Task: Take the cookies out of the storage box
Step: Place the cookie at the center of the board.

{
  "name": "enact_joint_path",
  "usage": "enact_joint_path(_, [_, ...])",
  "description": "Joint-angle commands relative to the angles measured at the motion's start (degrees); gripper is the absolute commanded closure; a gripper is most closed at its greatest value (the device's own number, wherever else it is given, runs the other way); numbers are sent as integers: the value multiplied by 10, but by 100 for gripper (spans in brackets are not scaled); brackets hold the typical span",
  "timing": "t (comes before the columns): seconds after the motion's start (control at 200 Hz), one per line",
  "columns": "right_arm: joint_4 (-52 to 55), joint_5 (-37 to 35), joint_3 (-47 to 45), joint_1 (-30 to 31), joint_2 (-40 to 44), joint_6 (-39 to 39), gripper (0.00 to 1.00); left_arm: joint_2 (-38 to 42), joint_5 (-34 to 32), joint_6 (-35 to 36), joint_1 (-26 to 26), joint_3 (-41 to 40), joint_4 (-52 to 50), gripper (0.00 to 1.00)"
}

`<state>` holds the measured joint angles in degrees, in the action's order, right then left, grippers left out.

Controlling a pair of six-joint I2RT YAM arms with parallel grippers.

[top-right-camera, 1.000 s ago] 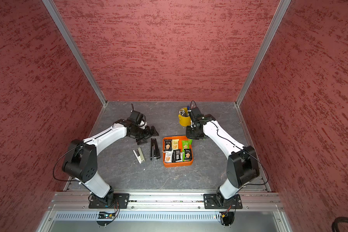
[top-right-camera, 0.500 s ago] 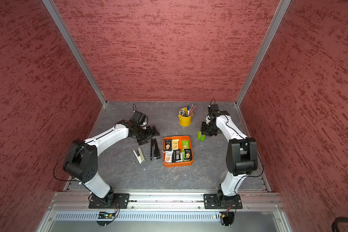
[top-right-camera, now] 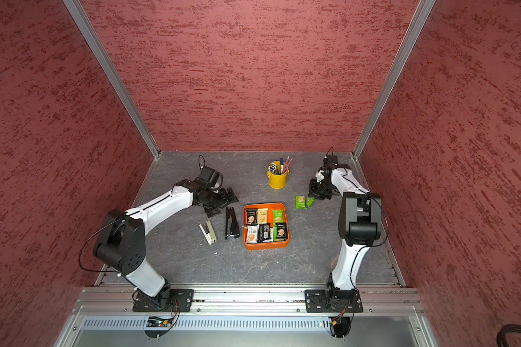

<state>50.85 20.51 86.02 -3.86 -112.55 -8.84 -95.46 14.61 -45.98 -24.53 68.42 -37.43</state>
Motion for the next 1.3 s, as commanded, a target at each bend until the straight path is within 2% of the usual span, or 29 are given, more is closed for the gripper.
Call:
enact_joint_path(0.0, [-12, 14, 27, -6, -17, 23, 79, 26, -18, -13, -7, -11, 1, 0])
enact_joint_path(0.661, [-4, 22, 29, -32, -65, 32, 75, 33, -36, -29, -16, -10, -12, 0])
enact_joint_path(0.801, [0, 1, 29, -36, -64, 25, 68, 37, -36, -29, -17, -16, -12, 0])
enact_joint_path(1.067, [10, -46, 28, -38, -48, 23, 47, 43, -35, -20, -17, -21, -13, 0])
enact_joint_path(1.292, [29, -83, 12, -38, 5, 6, 37, 36, -27, 0, -12, -13, -13, 0])
